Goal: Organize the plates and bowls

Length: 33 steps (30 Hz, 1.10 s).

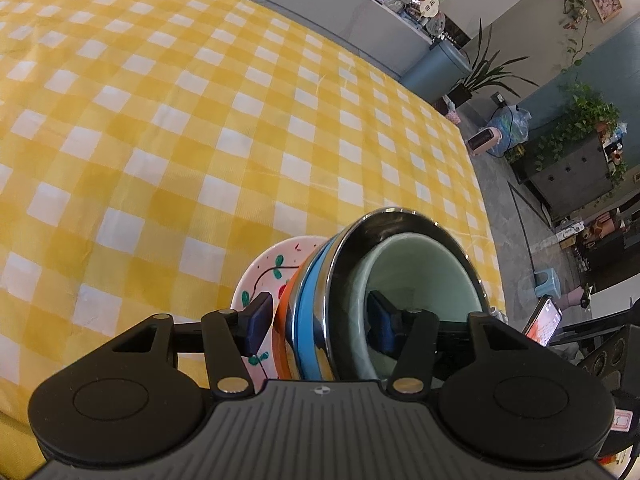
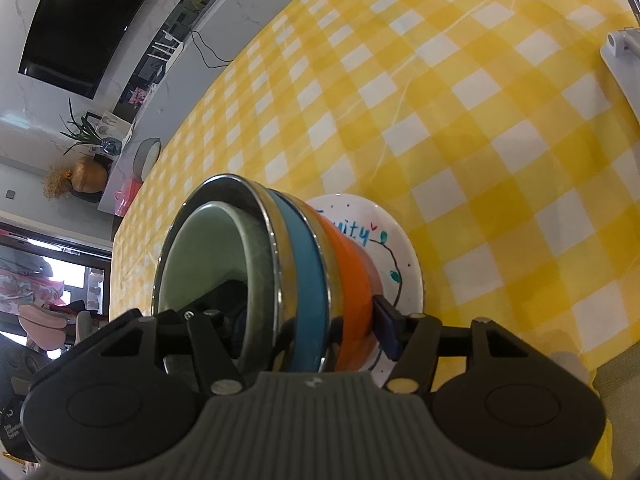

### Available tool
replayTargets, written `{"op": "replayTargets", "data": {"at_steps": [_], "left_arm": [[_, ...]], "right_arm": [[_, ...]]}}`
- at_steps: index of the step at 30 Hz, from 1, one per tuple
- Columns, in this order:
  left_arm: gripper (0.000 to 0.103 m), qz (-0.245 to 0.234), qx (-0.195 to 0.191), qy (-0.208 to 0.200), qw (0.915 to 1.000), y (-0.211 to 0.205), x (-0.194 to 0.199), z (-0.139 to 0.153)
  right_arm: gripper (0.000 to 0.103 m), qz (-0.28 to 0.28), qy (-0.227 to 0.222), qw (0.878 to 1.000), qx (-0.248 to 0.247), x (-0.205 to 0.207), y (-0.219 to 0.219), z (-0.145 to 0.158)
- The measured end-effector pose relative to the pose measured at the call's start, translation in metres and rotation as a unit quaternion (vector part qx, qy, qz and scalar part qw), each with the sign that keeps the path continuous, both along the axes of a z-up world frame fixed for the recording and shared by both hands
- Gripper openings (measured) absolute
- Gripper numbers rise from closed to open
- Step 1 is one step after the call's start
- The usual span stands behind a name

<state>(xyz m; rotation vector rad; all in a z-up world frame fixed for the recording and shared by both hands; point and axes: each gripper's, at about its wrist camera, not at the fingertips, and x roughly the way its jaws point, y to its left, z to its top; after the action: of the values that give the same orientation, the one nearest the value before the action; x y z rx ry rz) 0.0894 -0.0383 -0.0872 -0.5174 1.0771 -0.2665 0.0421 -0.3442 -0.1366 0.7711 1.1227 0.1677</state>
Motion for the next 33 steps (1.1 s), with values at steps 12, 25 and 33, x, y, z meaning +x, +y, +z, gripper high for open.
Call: {"op": "replayTargets", "data": {"at_steps": [12, 25, 33], "left_arm": [[0.050, -0.010, 0.019, -0.015, 0.9997, -0.003, 0.000, 0.009], [0.057, -0.033, 0.084, -0.102, 0.9907, -0.004, -0.022, 0.048], [0.057, -0.039, 0.163, -0.214, 0.9624, 0.004, -0.068, 0.090]], "right_arm": [[0.071, 0.000, -0.008, 0.998, -0.059, 0.004, 0.006, 0.016], [0.080, 0.030, -0.131, 0.969, -0.207, -0.010, 0.030, 0.070], [0.088, 0.072, -0.243, 0.932, -0.261, -0.044, 0.057, 0.102]]}}
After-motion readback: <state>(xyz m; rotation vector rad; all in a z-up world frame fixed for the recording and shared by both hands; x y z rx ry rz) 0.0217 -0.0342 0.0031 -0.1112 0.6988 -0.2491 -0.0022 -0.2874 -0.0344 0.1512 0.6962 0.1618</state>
